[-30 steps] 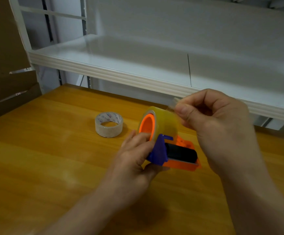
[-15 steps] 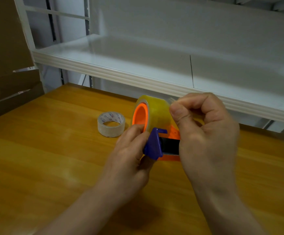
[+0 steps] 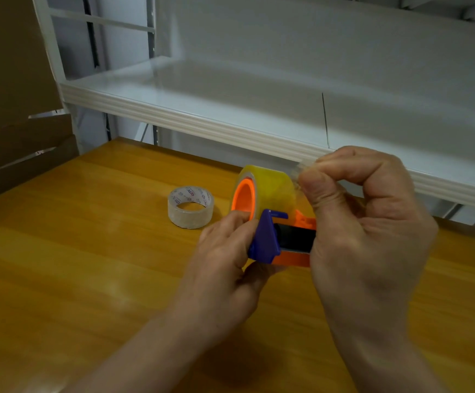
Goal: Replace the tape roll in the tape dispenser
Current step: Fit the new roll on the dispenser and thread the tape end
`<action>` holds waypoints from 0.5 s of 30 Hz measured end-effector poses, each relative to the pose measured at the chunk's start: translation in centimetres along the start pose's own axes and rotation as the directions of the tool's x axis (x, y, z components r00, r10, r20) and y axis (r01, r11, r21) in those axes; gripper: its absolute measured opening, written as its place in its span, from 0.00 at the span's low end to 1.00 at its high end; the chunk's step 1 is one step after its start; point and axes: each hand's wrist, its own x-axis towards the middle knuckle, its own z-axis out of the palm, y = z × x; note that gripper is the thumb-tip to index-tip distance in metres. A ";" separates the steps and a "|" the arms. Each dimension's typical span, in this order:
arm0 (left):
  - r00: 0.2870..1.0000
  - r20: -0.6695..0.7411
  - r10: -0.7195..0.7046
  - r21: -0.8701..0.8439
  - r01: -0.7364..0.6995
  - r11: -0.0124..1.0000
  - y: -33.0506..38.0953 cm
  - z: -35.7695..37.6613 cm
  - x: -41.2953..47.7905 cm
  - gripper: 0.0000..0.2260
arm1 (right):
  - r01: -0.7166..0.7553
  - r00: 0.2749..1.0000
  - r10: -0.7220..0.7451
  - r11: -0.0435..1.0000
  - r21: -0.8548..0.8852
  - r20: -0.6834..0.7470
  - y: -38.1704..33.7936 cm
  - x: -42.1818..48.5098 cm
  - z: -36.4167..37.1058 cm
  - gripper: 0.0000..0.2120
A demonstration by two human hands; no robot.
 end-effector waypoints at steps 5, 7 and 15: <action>0.990 0.047 -0.133 -0.100 0.137 0.985 0.5 -0.4 0.1 0.18 | -0.205 0.956 0.210 0.978 -0.047 0.207 0.0 1.9 -1.0 0.08; 0.986 0.068 -0.151 -0.110 0.158 0.981 0.7 -0.5 0.1 0.19 | -0.259 0.933 0.257 0.966 -0.024 0.251 0.3 2.5 -1.7 0.08; 0.992 0.077 -0.095 -0.122 0.104 0.987 1.0 -0.2 0.0 0.18 | -0.274 0.910 0.260 0.962 -0.004 0.322 0.4 3.3 -2.9 0.08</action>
